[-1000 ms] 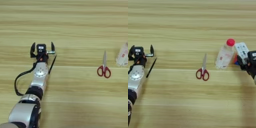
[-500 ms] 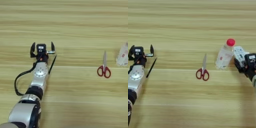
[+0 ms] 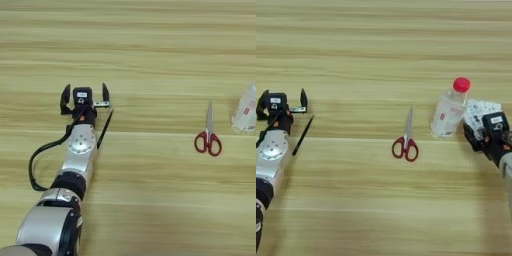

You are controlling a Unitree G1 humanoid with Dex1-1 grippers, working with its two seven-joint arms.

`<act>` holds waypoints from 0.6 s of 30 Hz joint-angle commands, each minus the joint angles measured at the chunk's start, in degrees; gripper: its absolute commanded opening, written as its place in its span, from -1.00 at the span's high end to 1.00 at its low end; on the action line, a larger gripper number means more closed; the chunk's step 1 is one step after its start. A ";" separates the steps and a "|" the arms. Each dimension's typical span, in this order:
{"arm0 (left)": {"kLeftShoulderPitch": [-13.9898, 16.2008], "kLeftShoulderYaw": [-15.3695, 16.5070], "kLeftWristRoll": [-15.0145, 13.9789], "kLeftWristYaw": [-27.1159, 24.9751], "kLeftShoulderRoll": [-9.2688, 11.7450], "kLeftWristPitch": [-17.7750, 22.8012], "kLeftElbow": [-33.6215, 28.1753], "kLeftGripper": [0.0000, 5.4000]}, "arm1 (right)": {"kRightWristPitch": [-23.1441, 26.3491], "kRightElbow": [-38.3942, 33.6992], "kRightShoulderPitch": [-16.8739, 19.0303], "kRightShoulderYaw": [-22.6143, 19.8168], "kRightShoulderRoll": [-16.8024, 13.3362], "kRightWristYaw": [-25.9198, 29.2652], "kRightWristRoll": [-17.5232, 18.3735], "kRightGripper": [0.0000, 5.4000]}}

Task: Move the objects on the table

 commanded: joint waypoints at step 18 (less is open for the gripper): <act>-0.06 0.30 0.18 -0.36 0.59 0.13 0.04 -1.00 | -5.01 8.83 -2.74 0.46 -0.69 -1.50 -2.41 -0.07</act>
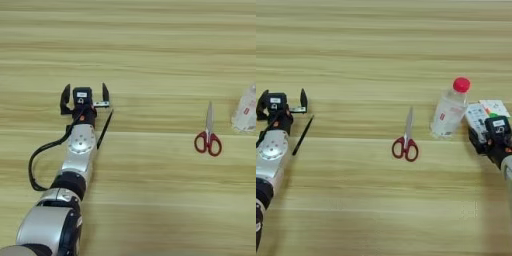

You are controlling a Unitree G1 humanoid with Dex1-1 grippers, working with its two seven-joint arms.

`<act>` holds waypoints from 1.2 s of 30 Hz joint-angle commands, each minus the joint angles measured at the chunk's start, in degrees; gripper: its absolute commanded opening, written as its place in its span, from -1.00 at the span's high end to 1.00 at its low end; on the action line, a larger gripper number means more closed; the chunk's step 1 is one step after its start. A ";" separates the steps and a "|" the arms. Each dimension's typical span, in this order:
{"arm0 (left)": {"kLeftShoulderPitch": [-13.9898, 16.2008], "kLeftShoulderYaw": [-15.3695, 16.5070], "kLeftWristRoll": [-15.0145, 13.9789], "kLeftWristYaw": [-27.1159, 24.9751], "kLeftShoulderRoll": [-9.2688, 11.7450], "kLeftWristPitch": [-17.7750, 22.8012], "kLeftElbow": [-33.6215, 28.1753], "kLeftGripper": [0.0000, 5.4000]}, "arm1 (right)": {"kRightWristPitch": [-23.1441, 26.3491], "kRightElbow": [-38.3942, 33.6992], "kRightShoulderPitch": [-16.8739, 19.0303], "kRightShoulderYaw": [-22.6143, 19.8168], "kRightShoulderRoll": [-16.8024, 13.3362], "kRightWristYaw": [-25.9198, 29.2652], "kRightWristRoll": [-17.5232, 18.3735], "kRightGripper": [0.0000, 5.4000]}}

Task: Move the objects on the table

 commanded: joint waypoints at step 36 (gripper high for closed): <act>-0.23 0.24 0.14 -0.19 0.52 0.17 0.18 -1.00 | 1.32 -0.22 -0.92 1.82 -0.10 1.27 1.53 -0.83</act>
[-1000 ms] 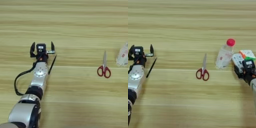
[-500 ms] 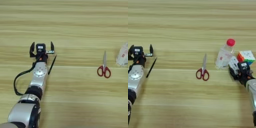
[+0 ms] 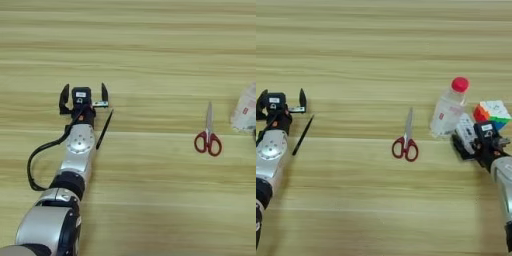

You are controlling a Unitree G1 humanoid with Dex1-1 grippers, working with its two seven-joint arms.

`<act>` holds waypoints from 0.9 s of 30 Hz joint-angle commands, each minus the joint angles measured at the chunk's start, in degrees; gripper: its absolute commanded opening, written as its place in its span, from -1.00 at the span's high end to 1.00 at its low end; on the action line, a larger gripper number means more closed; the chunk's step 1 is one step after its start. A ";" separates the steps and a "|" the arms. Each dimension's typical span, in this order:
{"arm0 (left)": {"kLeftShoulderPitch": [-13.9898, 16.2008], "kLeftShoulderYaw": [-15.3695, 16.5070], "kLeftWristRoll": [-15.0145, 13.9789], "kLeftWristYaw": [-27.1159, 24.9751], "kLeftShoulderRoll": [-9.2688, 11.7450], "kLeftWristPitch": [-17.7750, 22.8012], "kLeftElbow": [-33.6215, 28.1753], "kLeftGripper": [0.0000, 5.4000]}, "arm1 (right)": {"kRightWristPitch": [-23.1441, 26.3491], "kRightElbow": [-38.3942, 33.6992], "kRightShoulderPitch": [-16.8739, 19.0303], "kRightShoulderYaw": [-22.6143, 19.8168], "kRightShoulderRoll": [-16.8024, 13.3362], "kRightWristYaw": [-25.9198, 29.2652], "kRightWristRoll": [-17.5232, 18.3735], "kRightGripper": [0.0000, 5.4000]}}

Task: Move the objects on the table

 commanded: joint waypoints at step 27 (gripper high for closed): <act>-0.54 0.30 0.19 -0.06 0.26 0.00 0.87 -1.00 | 5.52 -21.54 8.38 0.28 -5.91 5.02 -2.08 -0.99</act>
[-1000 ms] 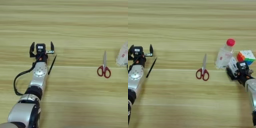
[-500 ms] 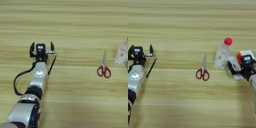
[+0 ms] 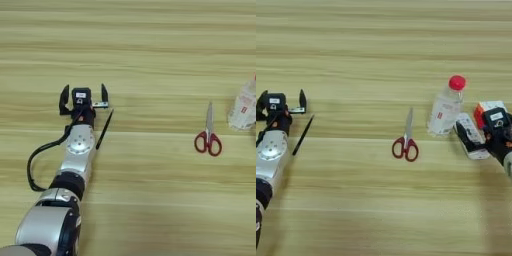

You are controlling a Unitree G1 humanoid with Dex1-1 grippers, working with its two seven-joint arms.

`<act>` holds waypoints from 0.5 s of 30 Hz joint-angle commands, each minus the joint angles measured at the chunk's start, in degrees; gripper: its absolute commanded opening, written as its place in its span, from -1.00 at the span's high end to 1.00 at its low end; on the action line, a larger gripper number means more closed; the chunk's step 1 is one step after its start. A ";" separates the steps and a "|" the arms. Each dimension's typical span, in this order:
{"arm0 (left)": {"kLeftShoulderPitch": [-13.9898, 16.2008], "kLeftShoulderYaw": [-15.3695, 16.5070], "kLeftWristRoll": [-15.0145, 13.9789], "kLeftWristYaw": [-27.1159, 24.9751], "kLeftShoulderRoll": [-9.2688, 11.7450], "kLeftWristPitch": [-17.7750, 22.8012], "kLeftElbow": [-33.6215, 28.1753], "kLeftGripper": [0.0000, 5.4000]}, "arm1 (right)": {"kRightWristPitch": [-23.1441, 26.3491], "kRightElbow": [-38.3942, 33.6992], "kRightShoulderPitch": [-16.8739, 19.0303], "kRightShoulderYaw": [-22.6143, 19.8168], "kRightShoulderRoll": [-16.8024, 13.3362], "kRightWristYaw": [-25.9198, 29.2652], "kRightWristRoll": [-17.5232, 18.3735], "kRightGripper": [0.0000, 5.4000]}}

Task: Move the objects on the table

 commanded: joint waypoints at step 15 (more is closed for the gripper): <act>-0.54 0.28 0.19 -0.14 0.28 0.00 0.43 -1.00 | -0.31 -1.96 -0.98 1.79 3.02 2.17 4.00 -0.99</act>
